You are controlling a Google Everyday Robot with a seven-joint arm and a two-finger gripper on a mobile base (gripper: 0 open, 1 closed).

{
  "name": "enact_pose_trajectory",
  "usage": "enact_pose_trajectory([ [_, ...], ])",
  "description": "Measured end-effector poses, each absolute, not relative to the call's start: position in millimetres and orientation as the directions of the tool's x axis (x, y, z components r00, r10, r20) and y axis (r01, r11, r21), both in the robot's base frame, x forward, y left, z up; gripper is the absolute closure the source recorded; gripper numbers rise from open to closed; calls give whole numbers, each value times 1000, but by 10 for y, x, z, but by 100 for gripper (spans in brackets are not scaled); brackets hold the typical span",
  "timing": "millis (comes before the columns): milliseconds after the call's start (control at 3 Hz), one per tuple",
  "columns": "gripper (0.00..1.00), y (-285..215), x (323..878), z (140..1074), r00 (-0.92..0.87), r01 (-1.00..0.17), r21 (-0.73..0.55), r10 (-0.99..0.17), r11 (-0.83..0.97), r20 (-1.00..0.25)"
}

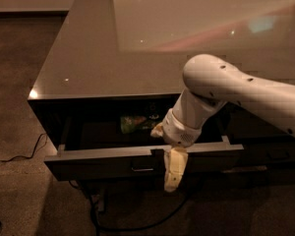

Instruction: Open top drawer

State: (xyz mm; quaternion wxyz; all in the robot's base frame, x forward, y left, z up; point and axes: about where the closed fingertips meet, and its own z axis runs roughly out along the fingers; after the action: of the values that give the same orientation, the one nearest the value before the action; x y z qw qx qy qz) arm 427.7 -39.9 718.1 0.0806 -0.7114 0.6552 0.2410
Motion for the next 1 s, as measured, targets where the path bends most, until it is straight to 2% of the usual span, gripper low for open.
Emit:
enact_pose_trajectory([
  [333, 0, -381, 4530, 7140, 23, -977, 180, -897, -114, -442],
  [1000, 0, -507, 4576, 6540, -62, -967, 251, -914, -45, -402],
])
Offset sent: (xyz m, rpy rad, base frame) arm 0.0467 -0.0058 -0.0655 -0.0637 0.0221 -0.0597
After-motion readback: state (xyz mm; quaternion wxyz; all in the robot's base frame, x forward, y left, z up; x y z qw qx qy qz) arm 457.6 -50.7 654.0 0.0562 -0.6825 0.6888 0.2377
